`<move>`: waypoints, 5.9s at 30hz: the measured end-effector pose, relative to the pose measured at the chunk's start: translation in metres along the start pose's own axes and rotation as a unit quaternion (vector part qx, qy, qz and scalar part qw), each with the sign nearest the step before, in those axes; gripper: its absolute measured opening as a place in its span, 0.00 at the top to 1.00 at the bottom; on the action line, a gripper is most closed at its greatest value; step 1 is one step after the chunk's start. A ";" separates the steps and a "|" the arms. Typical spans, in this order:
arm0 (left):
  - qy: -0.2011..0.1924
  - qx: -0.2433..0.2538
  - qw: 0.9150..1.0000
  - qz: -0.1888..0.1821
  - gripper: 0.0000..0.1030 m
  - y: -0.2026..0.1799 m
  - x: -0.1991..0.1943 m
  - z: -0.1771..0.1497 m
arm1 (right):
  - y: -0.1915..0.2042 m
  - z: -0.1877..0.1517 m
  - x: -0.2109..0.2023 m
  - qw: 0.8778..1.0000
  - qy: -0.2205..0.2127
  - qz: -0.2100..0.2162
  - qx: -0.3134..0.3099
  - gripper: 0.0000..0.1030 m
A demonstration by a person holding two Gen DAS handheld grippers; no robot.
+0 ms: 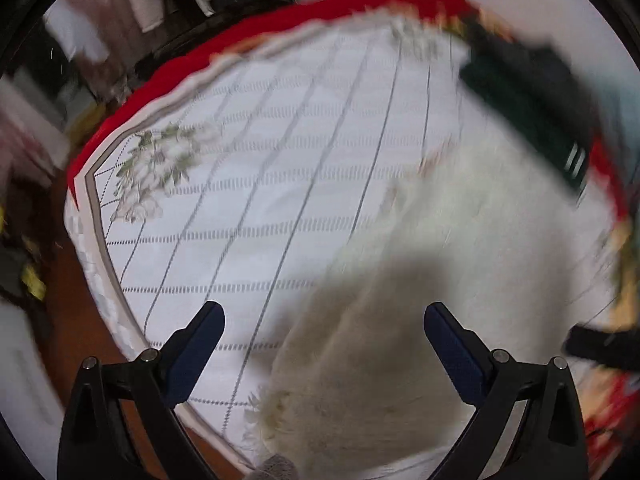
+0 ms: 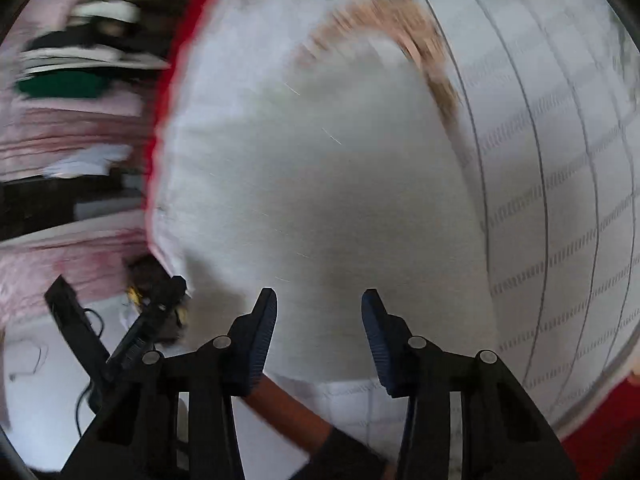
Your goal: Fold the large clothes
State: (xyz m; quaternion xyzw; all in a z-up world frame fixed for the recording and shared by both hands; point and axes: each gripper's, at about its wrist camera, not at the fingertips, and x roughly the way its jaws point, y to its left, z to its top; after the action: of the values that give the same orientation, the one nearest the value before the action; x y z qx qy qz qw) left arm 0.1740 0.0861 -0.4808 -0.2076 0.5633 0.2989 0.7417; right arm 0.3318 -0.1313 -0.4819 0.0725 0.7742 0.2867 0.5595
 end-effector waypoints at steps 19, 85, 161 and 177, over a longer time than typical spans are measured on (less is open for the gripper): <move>-0.012 0.046 0.999 0.008 0.00 -0.032 0.004 0.040 | 0.029 0.005 0.003 0.989 -0.082 -0.114 -0.057 0.36; 0.140 -0.047 0.980 -0.134 0.00 0.061 0.078 0.021 | -0.080 0.081 0.098 0.975 0.015 0.212 -0.061 0.12; -0.113 -0.089 0.934 -0.326 0.83 -0.172 0.009 0.398 | -0.109 0.469 -0.189 0.937 -0.173 0.301 0.022 0.42; -0.106 0.121 0.973 -0.166 0.08 -0.220 0.011 0.379 | -0.030 0.395 -0.222 0.951 -0.282 -0.126 0.032 0.00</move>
State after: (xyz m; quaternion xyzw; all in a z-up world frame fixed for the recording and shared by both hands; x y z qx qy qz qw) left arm 0.5948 0.1708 -0.3916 -0.1739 0.4710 0.1214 0.8562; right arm 0.7779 -0.1088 -0.3971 0.0701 0.5966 0.1569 0.7839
